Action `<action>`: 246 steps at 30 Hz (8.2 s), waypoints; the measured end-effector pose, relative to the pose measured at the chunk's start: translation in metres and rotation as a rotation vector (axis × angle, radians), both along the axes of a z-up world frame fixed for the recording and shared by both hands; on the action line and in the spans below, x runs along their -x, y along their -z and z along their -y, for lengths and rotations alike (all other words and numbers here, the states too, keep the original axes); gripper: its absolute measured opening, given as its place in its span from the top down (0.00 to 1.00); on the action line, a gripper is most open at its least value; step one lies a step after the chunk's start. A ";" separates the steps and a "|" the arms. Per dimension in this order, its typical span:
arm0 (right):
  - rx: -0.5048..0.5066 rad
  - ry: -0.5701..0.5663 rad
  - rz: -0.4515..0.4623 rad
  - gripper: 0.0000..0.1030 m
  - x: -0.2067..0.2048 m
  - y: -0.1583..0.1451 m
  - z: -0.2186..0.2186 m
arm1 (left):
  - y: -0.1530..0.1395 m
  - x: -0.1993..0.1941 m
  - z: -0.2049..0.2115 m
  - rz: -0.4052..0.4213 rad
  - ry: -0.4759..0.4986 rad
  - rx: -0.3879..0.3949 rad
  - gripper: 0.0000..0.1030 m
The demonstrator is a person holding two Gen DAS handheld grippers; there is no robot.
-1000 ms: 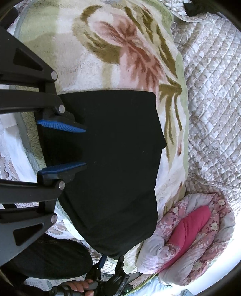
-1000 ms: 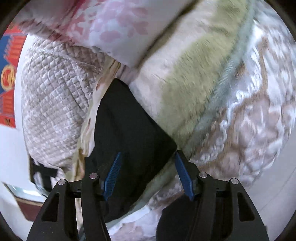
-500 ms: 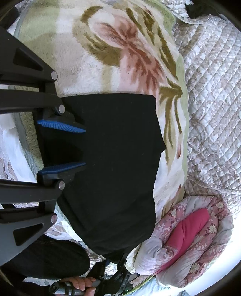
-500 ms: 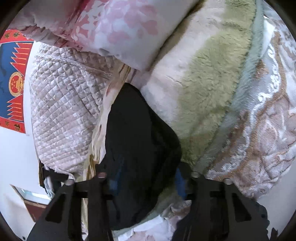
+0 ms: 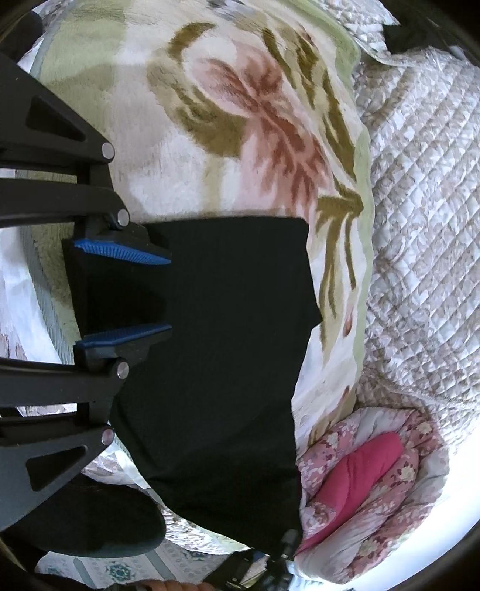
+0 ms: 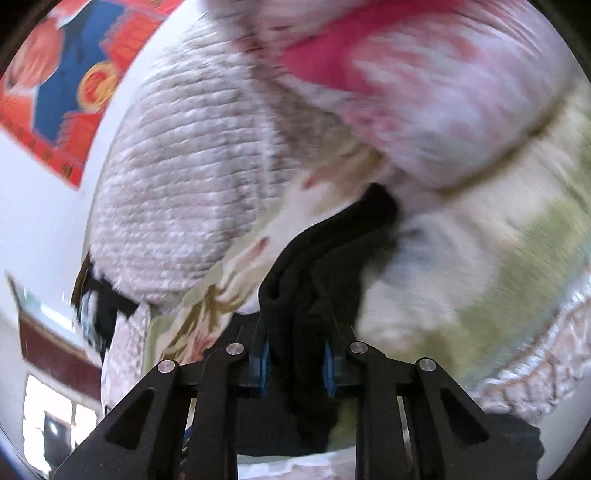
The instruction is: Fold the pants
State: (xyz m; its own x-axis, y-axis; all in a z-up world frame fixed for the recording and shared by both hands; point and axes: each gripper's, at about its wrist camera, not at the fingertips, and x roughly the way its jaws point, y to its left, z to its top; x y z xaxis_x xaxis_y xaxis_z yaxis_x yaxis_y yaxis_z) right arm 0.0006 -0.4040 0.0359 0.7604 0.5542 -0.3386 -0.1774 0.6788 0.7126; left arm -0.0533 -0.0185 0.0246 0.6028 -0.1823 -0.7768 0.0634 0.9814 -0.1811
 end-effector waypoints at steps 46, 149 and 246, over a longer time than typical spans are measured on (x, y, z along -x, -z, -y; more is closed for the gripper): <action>0.544 -0.612 0.138 0.54 0.030 0.029 -0.268 | 0.004 0.034 -0.083 0.003 -0.206 0.042 0.66; 0.528 -0.291 0.065 0.61 0.015 0.033 -0.133 | -0.015 -0.006 -0.036 0.019 -0.053 0.090 0.62; 0.352 -0.401 -0.005 0.70 -0.190 0.020 -0.224 | 0.006 -0.179 -0.120 0.073 -0.090 0.089 0.70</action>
State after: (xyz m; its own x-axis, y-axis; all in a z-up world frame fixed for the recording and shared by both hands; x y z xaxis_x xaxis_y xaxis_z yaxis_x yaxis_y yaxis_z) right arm 0.1910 -0.1800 0.0156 0.5100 0.6532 -0.5597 -0.4689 0.7566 0.4557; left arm 0.1260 0.1016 0.0189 0.6740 -0.1913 -0.7135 -0.0076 0.9640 -0.2656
